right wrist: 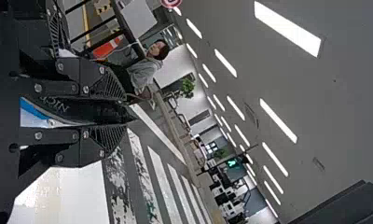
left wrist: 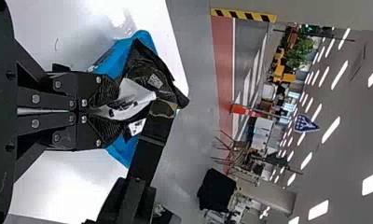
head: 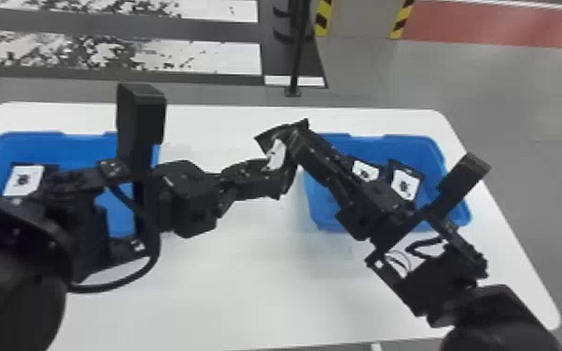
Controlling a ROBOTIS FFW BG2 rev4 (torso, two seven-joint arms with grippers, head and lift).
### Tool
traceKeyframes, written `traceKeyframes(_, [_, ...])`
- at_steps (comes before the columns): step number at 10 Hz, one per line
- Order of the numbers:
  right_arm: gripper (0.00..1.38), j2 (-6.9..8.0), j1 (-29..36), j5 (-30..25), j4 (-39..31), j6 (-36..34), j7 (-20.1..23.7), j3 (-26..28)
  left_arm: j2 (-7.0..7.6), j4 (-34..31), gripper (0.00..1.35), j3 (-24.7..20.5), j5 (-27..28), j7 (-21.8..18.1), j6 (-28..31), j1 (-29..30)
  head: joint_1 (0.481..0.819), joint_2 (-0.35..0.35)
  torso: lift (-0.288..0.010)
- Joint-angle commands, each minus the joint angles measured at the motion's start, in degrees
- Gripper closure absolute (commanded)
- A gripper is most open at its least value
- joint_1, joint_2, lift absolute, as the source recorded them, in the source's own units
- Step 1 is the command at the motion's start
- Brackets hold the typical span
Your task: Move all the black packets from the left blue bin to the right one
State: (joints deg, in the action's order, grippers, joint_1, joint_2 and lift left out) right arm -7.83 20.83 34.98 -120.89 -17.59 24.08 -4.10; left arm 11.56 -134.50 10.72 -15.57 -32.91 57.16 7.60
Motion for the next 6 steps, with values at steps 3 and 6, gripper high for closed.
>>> traceKeyframes(3, [1.29, 0.01, 0.1, 1.6, -1.0, -3.5, 1.7, -0.6, -0.22, 0.0, 1.2, -1.4, 0.0, 0.0, -0.5, 0.7, 0.695, -0.076, -0.14])
traceKeyframes(6, [1.29, 0.01, 0.1, 0.9, -1.1, -3.1, 1.8, 0.4, -0.31, 0.0, 1.2, -2.1, -0.5, 0.1, -0.6, 1.4, 0.695, -0.061, -0.14])
